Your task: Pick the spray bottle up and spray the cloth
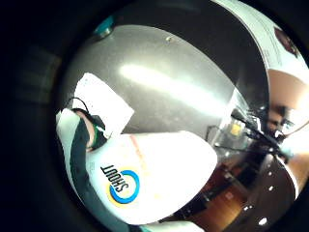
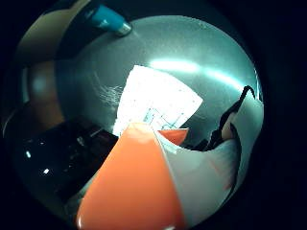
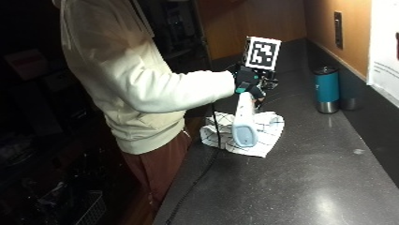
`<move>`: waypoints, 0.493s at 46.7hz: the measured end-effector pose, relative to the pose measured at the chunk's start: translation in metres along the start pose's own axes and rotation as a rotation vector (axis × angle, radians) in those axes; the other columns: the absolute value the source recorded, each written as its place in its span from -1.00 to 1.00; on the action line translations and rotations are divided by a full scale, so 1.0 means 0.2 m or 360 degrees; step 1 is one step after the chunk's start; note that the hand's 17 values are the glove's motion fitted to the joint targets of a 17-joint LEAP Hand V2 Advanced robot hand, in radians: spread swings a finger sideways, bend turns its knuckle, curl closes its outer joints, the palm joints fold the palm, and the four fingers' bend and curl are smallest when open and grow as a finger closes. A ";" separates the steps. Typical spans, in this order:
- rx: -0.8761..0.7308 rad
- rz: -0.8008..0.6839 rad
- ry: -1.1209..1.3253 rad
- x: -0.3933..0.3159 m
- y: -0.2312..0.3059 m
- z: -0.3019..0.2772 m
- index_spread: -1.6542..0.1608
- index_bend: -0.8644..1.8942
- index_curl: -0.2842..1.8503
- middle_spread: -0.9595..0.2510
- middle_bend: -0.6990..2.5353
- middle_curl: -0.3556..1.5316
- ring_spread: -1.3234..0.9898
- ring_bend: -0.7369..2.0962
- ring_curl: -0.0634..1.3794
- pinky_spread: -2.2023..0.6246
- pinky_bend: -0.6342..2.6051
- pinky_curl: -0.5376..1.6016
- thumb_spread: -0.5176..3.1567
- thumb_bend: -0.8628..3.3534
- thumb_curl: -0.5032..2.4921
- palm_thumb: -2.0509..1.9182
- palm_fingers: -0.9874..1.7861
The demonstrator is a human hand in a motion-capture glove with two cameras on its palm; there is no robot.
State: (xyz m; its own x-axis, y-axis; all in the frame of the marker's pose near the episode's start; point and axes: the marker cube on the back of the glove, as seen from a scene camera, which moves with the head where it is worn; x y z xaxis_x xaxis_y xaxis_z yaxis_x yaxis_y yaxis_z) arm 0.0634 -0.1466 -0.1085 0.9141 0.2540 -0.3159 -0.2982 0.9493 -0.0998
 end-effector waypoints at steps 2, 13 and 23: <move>-0.0023 0.0123 0.0048 -0.05 0.01 0.01 0.67 -0.02 -0.24 0.40 -0.19 -0.10 0.00 -0.05 -0.29 0.43 -0.46 -0.18 -0.67 -0.61 -0.20 0.52 0.71; -0.0074 0.0159 0.0164 -0.23 0.11 0.22 0.68 -0.01 -0.24 0.39 -0.19 -0.10 -0.01 -0.05 -0.29 0.43 -0.45 -0.17 -0.68 -0.61 -0.19 0.52 0.71; -0.0073 0.0239 0.0150 -0.28 0.17 0.28 0.68 -0.01 -0.24 0.40 -0.18 -0.10 0.00 -0.05 -0.29 0.42 -0.45 -0.16 -0.68 -0.61 -0.18 0.52 0.71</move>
State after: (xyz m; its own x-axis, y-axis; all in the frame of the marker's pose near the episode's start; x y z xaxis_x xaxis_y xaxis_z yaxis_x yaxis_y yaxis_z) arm 0.0167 -0.1183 -0.0406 0.8293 0.3718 -0.4172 -0.4437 0.8919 -0.0871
